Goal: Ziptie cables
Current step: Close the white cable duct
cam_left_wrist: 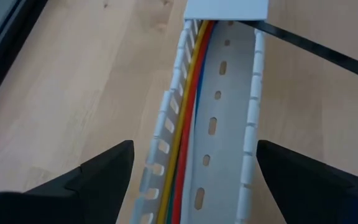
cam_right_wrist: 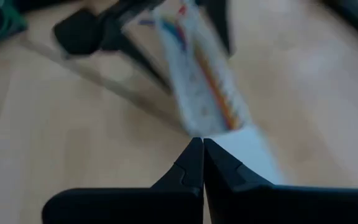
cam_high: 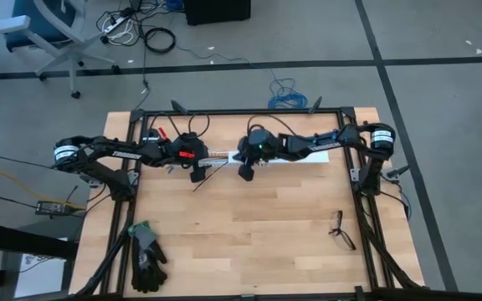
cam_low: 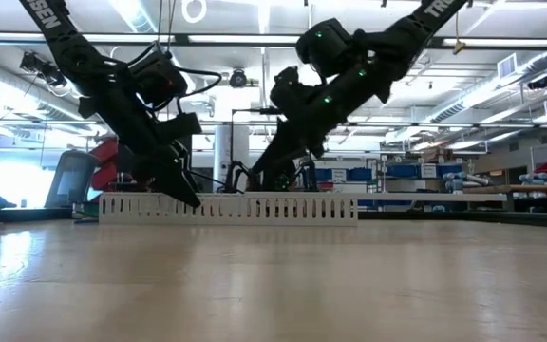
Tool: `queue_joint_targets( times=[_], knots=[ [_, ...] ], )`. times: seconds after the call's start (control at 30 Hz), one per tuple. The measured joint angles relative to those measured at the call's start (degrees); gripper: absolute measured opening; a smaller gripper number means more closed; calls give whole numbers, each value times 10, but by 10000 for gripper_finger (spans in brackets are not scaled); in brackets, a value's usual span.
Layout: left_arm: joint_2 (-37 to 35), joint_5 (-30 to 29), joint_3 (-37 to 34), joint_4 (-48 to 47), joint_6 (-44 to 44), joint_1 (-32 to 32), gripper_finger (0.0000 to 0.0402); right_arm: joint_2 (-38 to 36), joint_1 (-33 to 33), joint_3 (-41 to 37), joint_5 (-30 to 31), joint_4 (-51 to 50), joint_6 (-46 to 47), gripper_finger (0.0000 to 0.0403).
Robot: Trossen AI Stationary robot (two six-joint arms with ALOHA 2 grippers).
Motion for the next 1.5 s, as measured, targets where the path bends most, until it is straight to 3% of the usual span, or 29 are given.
queue_joint_targets(
  times=[0.23, 0.63, 0.93, 1.07, 1.3, 1.5],
  knots=[
    [0, 0, 0, 1, 1, 0, 343, 5, -22, 16, -42, -34, 4, 0],
    [3, 13, 0, 15, 1, 0, 245, 6, -22, 16, -41, -47, 4, 0],
    [3, 15, 0, 15, 0, 0, 239, 6, -37, 16, -25, -98, 4, 0],
    [3, 14, 0, 14, 0, 0, 239, 47, -43, 20, -41, -69, 13, 0],
    [2, 13, -1, 12, -1, 1, 239, 179, -37, 156, -102, -47, -9, 0],
    [3, 18, 0, 13, -2, 0, 239, 145, -13, 185, -47, -87, -76, 0]
  ],
)
